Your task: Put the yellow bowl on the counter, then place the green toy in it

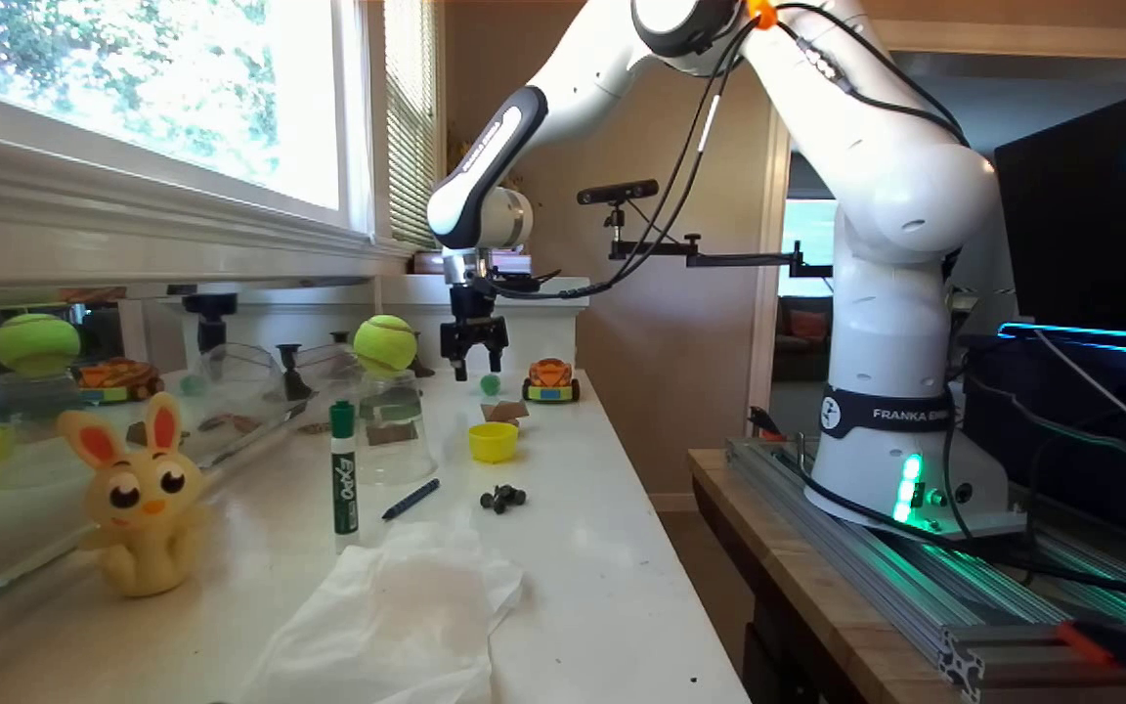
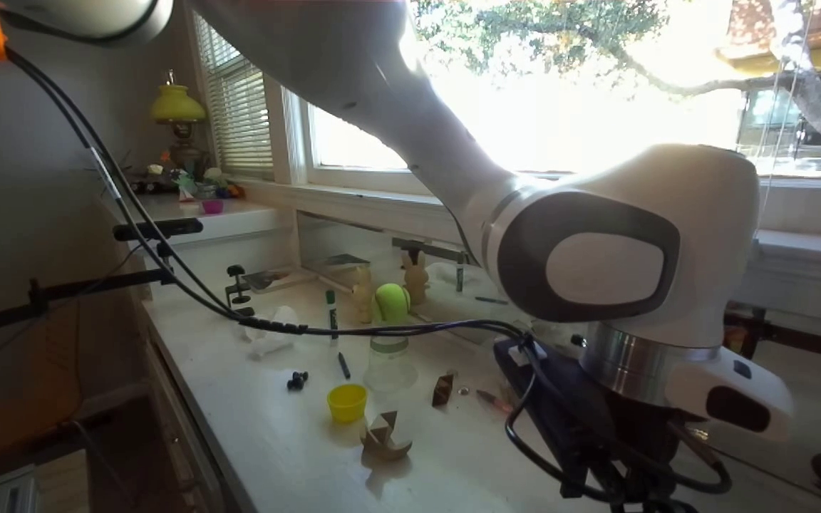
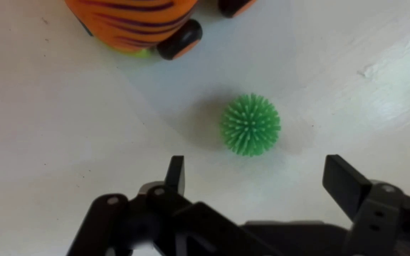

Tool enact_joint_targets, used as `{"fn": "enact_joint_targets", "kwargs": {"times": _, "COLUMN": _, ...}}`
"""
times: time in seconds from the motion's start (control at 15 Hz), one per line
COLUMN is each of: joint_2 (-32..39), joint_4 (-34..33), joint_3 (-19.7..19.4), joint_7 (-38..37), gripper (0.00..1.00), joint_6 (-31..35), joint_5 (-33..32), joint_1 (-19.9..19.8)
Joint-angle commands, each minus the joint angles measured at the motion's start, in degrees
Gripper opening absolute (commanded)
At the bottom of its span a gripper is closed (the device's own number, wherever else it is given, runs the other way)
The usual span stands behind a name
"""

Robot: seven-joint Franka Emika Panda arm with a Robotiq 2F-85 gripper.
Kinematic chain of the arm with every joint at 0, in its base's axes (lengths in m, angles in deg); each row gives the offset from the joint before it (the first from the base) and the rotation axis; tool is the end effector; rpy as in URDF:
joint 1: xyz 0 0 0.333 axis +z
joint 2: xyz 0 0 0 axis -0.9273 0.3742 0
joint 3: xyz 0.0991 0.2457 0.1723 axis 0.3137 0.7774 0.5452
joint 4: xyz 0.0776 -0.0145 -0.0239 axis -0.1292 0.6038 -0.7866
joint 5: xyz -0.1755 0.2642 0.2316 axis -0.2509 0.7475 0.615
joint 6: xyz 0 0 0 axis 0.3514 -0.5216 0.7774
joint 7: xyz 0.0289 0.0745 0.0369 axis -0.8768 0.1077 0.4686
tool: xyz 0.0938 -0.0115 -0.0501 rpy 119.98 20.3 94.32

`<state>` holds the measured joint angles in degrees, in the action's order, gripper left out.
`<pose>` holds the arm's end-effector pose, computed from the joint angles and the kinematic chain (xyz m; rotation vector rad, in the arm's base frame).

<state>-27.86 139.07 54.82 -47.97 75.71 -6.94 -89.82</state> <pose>0.5158 -0.3692 0.2502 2.9724 -0.9705 -0.1308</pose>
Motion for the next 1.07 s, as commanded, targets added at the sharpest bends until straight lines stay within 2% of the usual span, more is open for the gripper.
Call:
{"fn": "enact_joint_targets", "kwargs": {"times": 0.0, "joint_2": 0.12, "joint_4": -0.65, "joint_3": 0.13, "joint_7": -1.0, "gripper": 1.0, "joint_6": -2.17, "joint_5": 0.19, "joint_1": -0.72}}
{"fn": "enact_joint_targets", "kwargs": {"times": 0.73, "joint_2": 0.68, "joint_4": -0.82, "joint_3": 0.51, "joint_7": -1.03, "gripper": 0.99, "joint_6": -3.8, "joint_5": 0.29, "joint_1": -0.64}}
{"fn": "enact_joint_targets", "kwargs": {"times": 0.8, "joint_2": 0.71, "joint_4": -0.81, "joint_3": 0.51, "joint_7": -1.08, "gripper": 0.78, "joint_6": -3.78, "joint_5": 0.26, "joint_1": -0.63}}
{"fn": "enact_joint_targets", "kwargs": {"times": 0.93, "joint_2": 0.73, "joint_4": -0.72, "joint_3": 0.47, "joint_7": -1.09, "gripper": 0.73, "joint_6": -3.58, "joint_5": 0.18, "joint_1": -0.61}}
{"fn": "enact_joint_targets", "kwargs": {"times": 1.0, "joint_2": 0.72, "joint_4": -0.7, "joint_3": 0.49, "joint_7": -1.04, "gripper": 0.65, "joint_6": -3.56, "joint_5": 0.22, "joint_1": -0.64}}
